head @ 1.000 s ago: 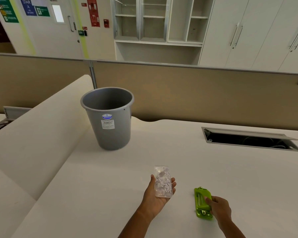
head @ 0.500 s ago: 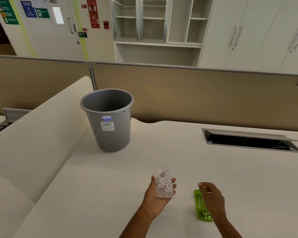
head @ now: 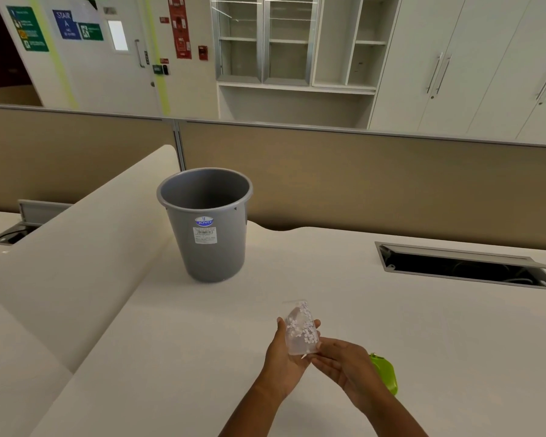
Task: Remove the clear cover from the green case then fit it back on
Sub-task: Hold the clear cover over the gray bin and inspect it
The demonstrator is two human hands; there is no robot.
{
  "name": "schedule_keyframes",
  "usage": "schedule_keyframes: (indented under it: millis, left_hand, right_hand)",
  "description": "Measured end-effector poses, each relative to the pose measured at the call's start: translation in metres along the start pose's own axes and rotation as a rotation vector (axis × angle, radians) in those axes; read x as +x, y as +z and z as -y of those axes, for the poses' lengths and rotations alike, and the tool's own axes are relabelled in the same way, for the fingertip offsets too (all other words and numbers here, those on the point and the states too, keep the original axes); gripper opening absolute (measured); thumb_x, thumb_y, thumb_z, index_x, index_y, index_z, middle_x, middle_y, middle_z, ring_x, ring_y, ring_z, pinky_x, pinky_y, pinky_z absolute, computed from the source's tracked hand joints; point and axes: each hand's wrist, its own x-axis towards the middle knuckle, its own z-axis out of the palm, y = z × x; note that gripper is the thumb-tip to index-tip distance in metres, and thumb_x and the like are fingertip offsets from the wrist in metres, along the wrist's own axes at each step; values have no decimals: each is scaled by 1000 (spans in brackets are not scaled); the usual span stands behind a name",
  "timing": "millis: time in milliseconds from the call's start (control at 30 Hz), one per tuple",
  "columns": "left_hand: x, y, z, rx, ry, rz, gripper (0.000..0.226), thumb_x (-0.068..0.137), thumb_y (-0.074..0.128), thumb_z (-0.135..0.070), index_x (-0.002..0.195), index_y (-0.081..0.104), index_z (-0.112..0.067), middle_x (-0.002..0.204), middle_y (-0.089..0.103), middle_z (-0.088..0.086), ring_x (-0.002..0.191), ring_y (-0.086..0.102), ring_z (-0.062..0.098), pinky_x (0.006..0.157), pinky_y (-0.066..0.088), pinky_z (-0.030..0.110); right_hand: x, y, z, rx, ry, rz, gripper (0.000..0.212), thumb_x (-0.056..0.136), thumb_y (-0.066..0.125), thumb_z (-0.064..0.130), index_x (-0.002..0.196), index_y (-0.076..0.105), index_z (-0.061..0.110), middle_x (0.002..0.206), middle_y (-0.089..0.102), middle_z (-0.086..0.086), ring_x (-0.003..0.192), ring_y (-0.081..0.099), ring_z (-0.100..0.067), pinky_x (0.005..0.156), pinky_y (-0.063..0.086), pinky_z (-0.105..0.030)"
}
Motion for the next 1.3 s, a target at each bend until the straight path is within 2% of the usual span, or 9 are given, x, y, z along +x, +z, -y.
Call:
schedule_keyframes:
  millis: [133, 267, 500, 700, 900, 1000, 1133, 1233, 1300]
  left_hand:
    - [2, 0, -7, 88, 20, -31, 53, 98, 18, -41, 136, 38, -11, 109, 64, 16, 94, 59, 27, 76, 50, 34]
    - [3, 5, -25, 250, 85, -161, 50, 98, 25, -38, 140, 33, -12, 142, 43, 18, 123, 47, 34, 103, 38, 44]
    - [4, 12, -100, 928, 741, -690, 60, 92, 51, -23, 143, 25, -4, 149, 29, 21, 137, 29, 32, 112, 26, 40]
    - [2, 19, -186, 1242, 969, -813, 80, 86, 59, -33, 146, 14, -5, 155, 16, 20, 142, 18, 33, 114, 27, 48]
    - [14, 17, -242, 1388, 926, -847, 92, 83, 60, -43, 147, 7, -5, 157, 9, 18, 144, 14, 34, 115, 27, 46]
    - [23, 15, -261, 1437, 877, -853, 95, 82, 60, -46, 147, 5, -3, 157, 7, 18, 144, 11, 34, 116, 25, 46]
    - [33, 15, -280, 1468, 824, -838, 98, 81, 60, -48, 147, 3, -3, 158, 4, 17, 145, 7, 34, 116, 21, 46]
    - [39, 15, -291, 1504, 746, -811, 104, 78, 64, -48, 146, 1, -2, 157, 2, 17, 145, 5, 34, 118, 19, 47]
    - [42, 18, -293, 1541, 686, -778, 110, 74, 68, -48, 146, -1, -1, 157, 2, 17, 145, 6, 34, 118, 20, 47]
  right_hand:
    - [3, 7, 6, 6, -11, -35, 14, 83, 55, -8, 80, 68, -5, 62, 75, -11, 57, 69, -19, 55, 60, -20]
    - [6, 17, 21, 25, -30, -32, 14, 81, 55, -10, 78, 68, -5, 60, 74, -11, 54, 71, -18, 53, 59, -18]
    - [14, 42, 62, 28, -92, -35, 10, 78, 57, -13, 76, 66, -7, 68, 71, -17, 54, 69, -19, 53, 59, -18]
    - [28, 79, 100, -25, -124, -11, 20, 81, 56, -10, 100, 61, -15, 82, 66, -20, 69, 66, -25, 71, 60, -27]
    - [50, 124, 143, -30, -157, 28, 5, 83, 55, -10, 85, 59, -10, 76, 64, -16, 50, 67, -16, 54, 60, -19]
    - [62, 152, 163, -49, -187, 18, 17, 83, 55, -11, 99, 56, -13, 77, 63, -19, 42, 67, -15, 54, 58, -21]
    - [80, 184, 182, -111, -235, -5, 30, 81, 56, -13, 110, 53, -20, 105, 63, -30, 66, 64, -27, 55, 55, -22]
    - [102, 204, 188, -202, -283, -44, 17, 80, 56, -13, 96, 58, -18, 115, 62, -32, 64, 66, -25, 63, 58, -26]
    - [115, 214, 189, -338, -325, -51, 5, 81, 55, -9, 83, 60, -9, 119, 61, -31, 49, 66, -8, 65, 57, -24]
